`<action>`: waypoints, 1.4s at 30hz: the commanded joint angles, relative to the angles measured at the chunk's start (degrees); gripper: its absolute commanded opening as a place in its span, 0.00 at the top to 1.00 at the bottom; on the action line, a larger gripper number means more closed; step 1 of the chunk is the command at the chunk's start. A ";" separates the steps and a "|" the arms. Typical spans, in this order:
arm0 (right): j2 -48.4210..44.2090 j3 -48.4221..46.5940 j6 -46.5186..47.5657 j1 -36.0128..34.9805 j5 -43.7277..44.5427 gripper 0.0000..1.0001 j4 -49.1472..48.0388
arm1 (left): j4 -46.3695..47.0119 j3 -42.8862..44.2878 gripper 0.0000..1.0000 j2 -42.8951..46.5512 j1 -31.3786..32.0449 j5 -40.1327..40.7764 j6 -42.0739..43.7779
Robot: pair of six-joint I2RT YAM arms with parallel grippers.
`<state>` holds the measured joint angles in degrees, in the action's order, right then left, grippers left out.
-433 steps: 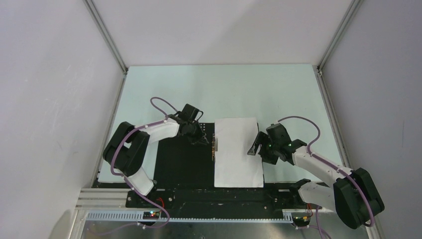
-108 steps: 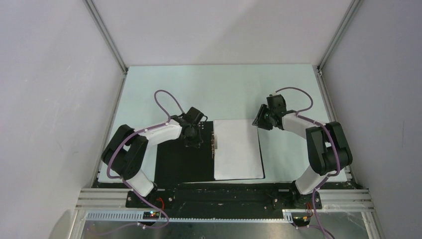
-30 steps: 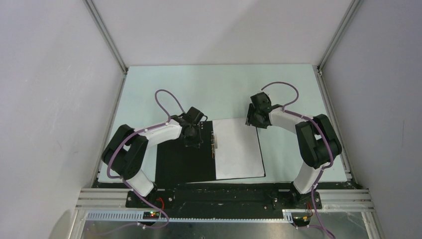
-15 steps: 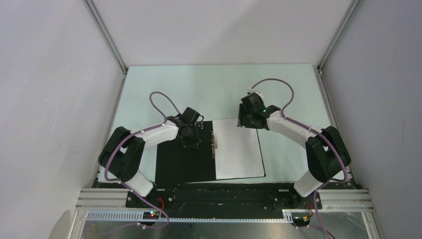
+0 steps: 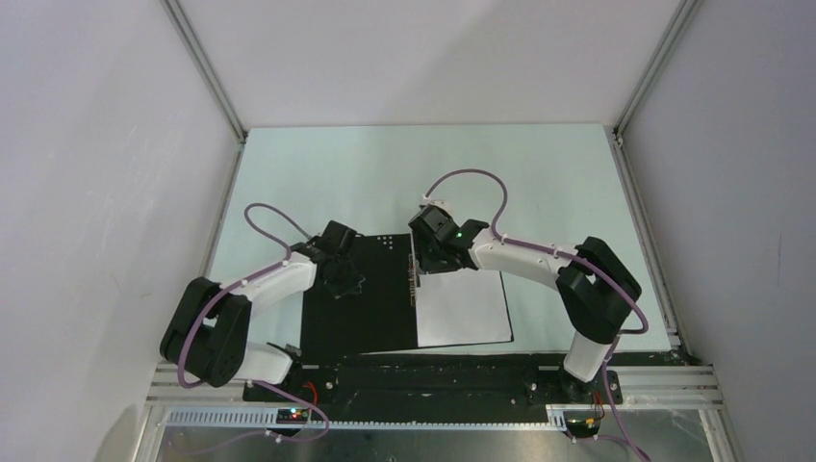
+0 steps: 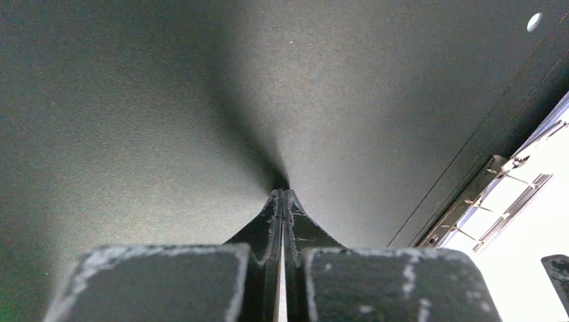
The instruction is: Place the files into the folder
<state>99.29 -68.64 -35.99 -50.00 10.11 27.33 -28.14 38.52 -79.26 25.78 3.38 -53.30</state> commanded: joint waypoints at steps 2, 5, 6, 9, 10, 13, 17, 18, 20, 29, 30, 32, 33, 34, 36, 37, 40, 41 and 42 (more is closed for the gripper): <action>2.58 -4.67 -1.45 -2.21 1.98 0.51 1.70 | 1.46 -1.85 1.00 2.02 -1.30 2.51 -3.72; 3.22 -4.91 -1.73 -2.69 2.08 0.53 1.78 | 1.64 -2.04 1.00 2.36 -1.47 2.85 -4.01; 3.55 -4.96 -1.81 -2.84 1.90 0.54 1.72 | 1.66 -2.11 1.00 2.47 -1.50 2.90 -4.07; 4.36 -5.01 -2.00 -3.27 1.39 0.57 1.07 | 1.69 -2.24 1.00 2.41 -1.52 3.10 -4.09; 4.87 -5.14 -2.08 -3.44 1.25 0.58 1.06 | 1.73 -2.29 1.00 2.37 -1.56 3.11 -4.12; 5.91 -5.91 -2.13 -3.83 1.58 0.60 1.47 | 1.76 -2.35 1.00 2.28 -1.68 3.06 -4.01; 7.00 -6.30 -1.92 -3.78 1.59 0.61 0.70 | 1.79 -2.32 1.00 2.52 -1.90 2.97 -3.86; 7.21 -6.43 -1.83 -3.79 1.54 0.61 0.51 | 1.74 -2.31 1.00 2.53 -2.01 3.02 -3.77; 7.64 -6.68 -1.91 -3.79 1.58 0.62 0.37 | 1.69 -2.31 1.00 2.61 -2.09 3.11 -3.70; 8.16 -6.83 -2.32 -3.92 2.20 0.77 1.65 | 1.71 -2.34 1.00 2.45 -2.40 3.11 -3.63; 8.23 -6.83 -2.37 -4.00 2.20 0.77 1.80 | 1.71 -2.33 1.00 2.45 -2.44 3.12 -3.64; 8.39 -6.79 -2.41 -4.17 2.10 0.78 1.86 | 1.72 -2.25 1.00 2.36 -2.48 3.19 -3.65; 8.47 -6.78 -2.42 -4.24 2.06 0.78 1.86 | 1.70 -2.23 1.00 2.32 -2.49 3.17 -3.72; 8.58 -6.81 -2.46 -4.45 2.00 0.78 1.92 | 1.71 -2.23 1.00 2.29 -2.55 3.15 -3.73; 8.56 -6.79 -2.57 -4.81 1.91 0.78 2.10 | 1.70 -2.30 1.00 2.21 -2.62 3.26 -3.74; 8.51 -6.78 -2.63 -5.05 2.04 0.78 2.15 | 1.69 -2.31 1.00 2.19 -2.60 3.29 -3.74; 8.35 -6.78 -3.04 -5.90 2.51 0.82 2.90 | 1.69 -2.39 1.00 2.18 -2.70 3.40 -3.87; 8.28 -6.77 -3.28 -6.03 2.71 0.83 3.30 | 1.73 -2.48 1.00 2.18 -2.77 3.46 -3.97; 8.18 -6.77 -3.33 -6.35 2.81 0.83 3.45 | 1.70 -2.49 1.00 2.23 -2.82 3.47 -3.99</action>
<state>107.26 -73.69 -38.00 -54.94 11.55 29.34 -27.11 37.17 -77.97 23.81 4.36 -56.55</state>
